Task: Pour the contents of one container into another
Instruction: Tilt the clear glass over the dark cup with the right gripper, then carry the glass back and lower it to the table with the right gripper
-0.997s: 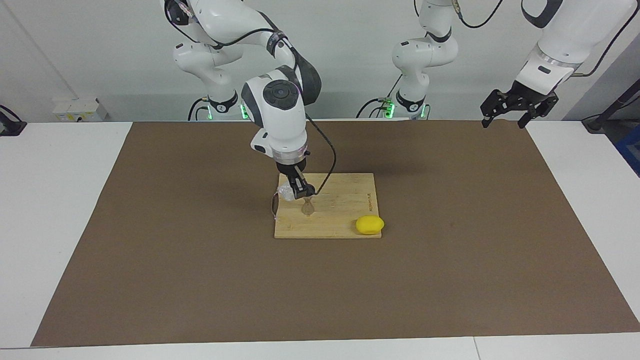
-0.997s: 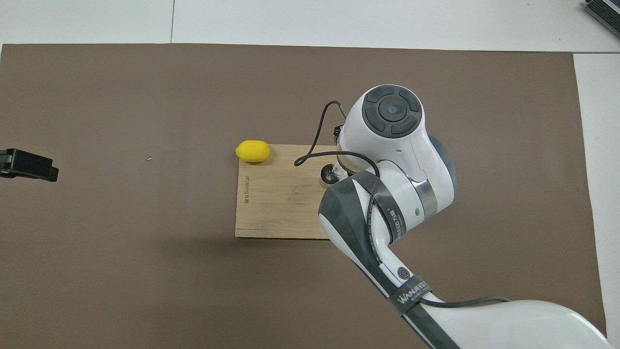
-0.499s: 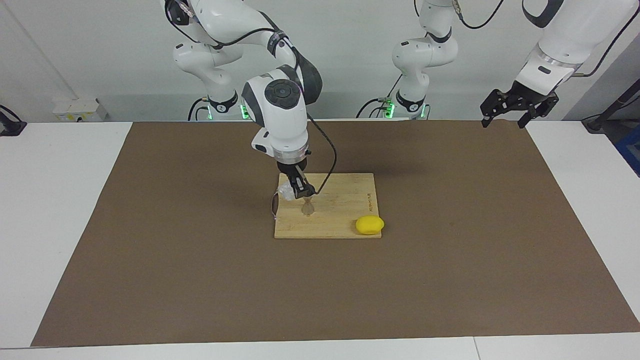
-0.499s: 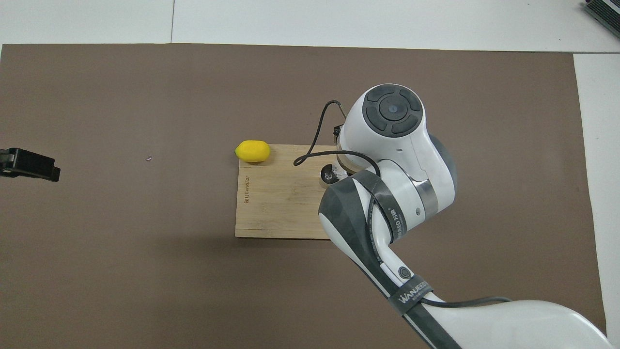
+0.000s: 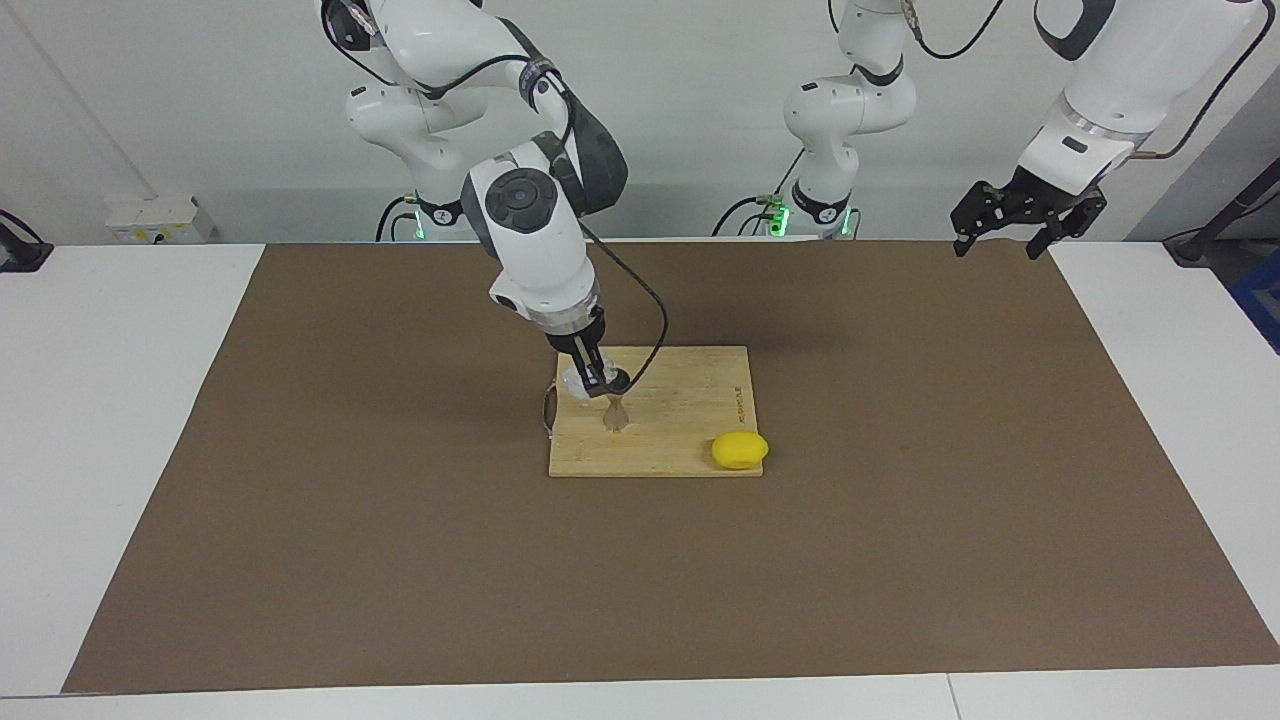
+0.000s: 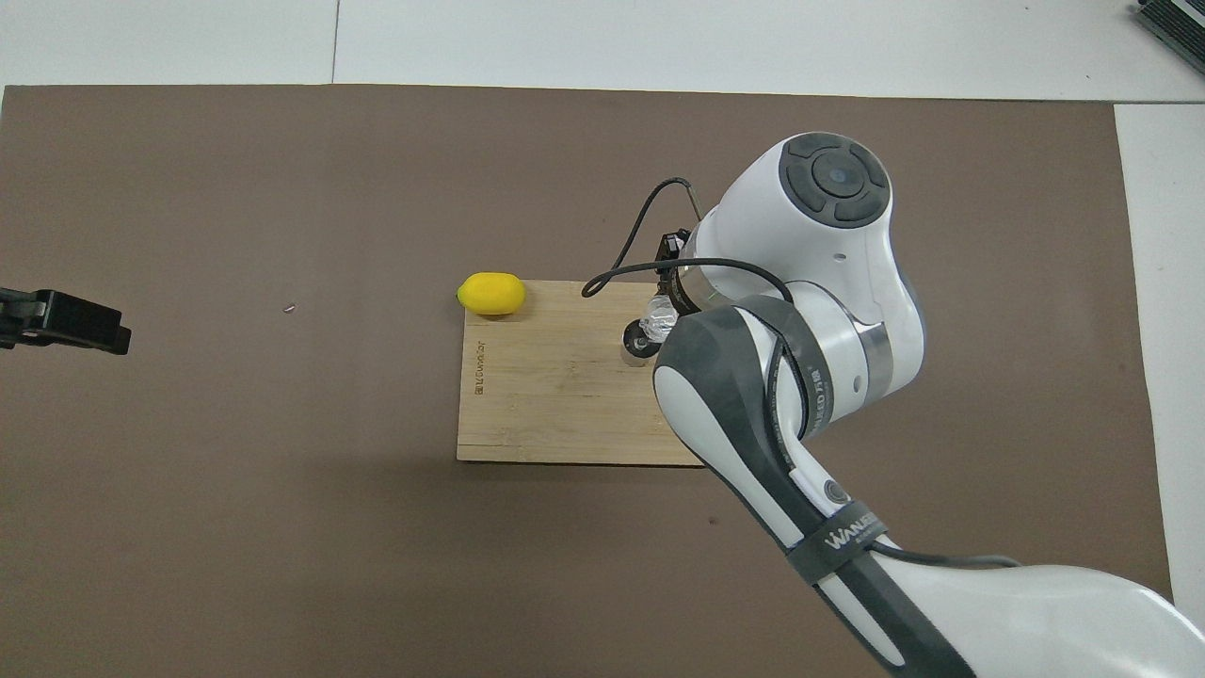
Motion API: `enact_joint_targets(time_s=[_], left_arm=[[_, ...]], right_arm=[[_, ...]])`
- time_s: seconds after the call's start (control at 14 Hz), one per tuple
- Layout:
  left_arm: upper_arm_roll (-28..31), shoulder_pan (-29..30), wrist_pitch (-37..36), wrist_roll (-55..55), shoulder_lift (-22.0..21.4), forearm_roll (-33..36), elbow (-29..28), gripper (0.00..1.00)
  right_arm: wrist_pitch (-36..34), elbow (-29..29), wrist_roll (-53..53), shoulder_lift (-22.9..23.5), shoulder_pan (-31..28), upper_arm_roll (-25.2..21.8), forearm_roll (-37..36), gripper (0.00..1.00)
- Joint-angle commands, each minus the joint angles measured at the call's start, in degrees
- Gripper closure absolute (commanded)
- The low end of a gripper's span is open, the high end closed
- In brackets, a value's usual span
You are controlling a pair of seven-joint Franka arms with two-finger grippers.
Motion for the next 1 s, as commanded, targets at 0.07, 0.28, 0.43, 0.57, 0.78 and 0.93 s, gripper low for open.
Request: enact_joint_targets(time_s=[0.07, 0.28, 0.43, 0.57, 0.78, 0.93], left_arm=[[0.45, -0.51, 0.66, 0.06, -0.88, 0.90, -1.16, 0.00], [0.45, -0.51, 0.66, 0.06, -0.88, 0.90, -1.25, 0.00], [0.45, -0.51, 0.66, 0.06, -0.88, 0.90, -1.25, 0.00], [0.45, -0.51, 0.66, 0.06, -0.88, 0.90, -1.25, 0.00], [0.45, -0.51, 0.66, 0.06, -0.88, 0.90, -1.25, 0.00], [0.45, -0.51, 0.66, 0.06, -0.88, 0.90, -1.25, 0.00]], right_arm=[[0.43, 0.20, -0.79, 0.34, -2.40, 0.45, 5.19, 0.93], [0.95, -1.99, -5.35, -0.10, -5.65, 0.45, 11.25, 0.93], [2.01, -5.15, -9.47, -0.88, -8.19, 0.45, 15.11, 0.94], [3.32, -9.01, -16.49, -1.15, -12.15, 0.45, 22.48, 0.94], [3.24, -13.85, -28.08, -0.37, -18.38, 0.45, 28.74, 1.00], [2.63, -16.15, -36.44, 1.73, -22.86, 0.45, 32.34, 1.00]])
